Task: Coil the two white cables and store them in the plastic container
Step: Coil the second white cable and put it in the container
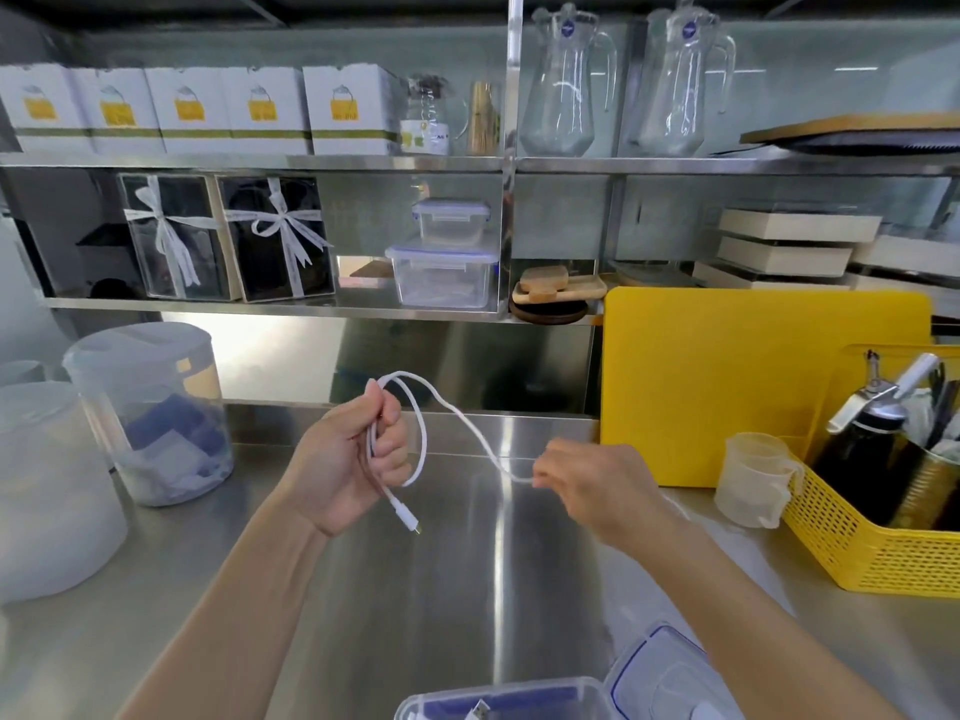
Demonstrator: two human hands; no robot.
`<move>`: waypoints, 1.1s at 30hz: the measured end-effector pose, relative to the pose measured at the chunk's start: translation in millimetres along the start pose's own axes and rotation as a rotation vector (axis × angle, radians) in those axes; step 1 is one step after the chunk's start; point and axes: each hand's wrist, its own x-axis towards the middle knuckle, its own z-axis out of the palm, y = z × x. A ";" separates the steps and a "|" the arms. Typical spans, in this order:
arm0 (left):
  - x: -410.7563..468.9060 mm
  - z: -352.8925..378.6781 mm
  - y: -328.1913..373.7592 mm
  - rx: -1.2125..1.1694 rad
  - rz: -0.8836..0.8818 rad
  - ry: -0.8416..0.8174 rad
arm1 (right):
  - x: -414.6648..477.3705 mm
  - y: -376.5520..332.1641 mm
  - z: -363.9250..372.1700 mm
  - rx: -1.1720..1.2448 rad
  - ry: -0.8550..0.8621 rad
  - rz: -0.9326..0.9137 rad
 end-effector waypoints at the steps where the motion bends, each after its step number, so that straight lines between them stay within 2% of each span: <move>1: 0.1 3.4 -2.2 0.032 -0.002 0.029 | 1.7 -7.1 -4.6 0.017 -0.064 -0.063; 4: 1.8 9.0 -10.8 0.066 -0.059 0.038 | 9.9 -30.0 -18.7 0.129 -0.284 -0.201; 7: 1.1 15.8 -22.7 0.201 -0.132 0.012 | 17.7 -47.2 -32.9 0.212 -0.389 -0.196; 12: -1.9 32.4 -42.1 0.365 -0.197 -0.062 | 30.5 -59.0 -43.1 0.248 -0.391 -0.131; 17: -2.1 37.8 -47.1 0.504 -0.235 -0.141 | 27.1 -40.3 -30.1 0.360 -0.132 -0.094; 21: -5.4 29.7 -41.5 0.328 -0.369 -0.351 | 30.0 -26.0 -36.3 0.349 -0.114 -0.026; 24: -8.0 15.6 -33.3 0.118 -0.404 -0.459 | 34.4 -5.8 -40.5 0.516 -0.085 0.117; 27: -8.4 0.3 -28.4 -0.040 -0.378 -0.531 | 30.4 13.3 -40.8 0.709 -0.017 0.261; 29: -6.6 -4.0 -29.4 -0.246 -0.375 -0.632 | 25.1 16.0 -37.1 0.797 0.033 0.308; 33: -4.9 -5.3 -27.2 -0.518 -0.225 -0.628 | 14.3 14.1 -23.4 0.994 0.132 0.332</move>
